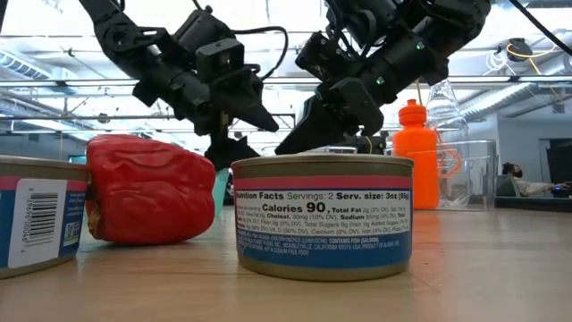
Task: Pick & Place Food Item
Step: Put the green tuna can into the green bin
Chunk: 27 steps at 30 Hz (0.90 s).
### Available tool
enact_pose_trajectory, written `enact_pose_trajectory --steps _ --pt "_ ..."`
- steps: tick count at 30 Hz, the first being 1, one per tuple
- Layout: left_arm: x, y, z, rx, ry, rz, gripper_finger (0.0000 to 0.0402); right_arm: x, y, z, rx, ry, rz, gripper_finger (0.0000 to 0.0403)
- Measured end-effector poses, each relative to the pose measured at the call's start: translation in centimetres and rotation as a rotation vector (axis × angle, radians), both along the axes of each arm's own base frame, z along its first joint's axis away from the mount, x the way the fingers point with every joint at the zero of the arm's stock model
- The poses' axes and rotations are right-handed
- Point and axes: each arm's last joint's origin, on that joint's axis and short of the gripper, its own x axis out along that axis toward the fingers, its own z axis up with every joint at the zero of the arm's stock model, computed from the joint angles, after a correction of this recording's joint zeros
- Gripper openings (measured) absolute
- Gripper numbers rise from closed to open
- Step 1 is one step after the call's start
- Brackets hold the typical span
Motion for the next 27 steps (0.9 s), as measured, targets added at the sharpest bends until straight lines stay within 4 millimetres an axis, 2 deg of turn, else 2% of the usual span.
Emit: enact_pose_trajectory --steps 8,16,21,27 --pt "-0.6 0.7 0.3 0.096 0.166 -0.020 0.0311 -0.1 0.0 -0.1 0.002 0.015 -0.002 0.0000" --pt "-0.9 1.2 0.8 0.111 0.136 -0.045 0.0317 -0.1 0.4 -0.1 -0.007 0.015 0.003 0.0000" --pt "-0.2 1.2 4.0 0.173 0.012 -0.002 0.0310 -0.1 0.6 0.0 -0.020 0.003 0.001 0.0000" --pt "1.3 0.5 5.4 0.187 -0.029 -0.021 0.0308 -0.1 0.9 0.0 -0.022 -0.004 0.003 0.0000"
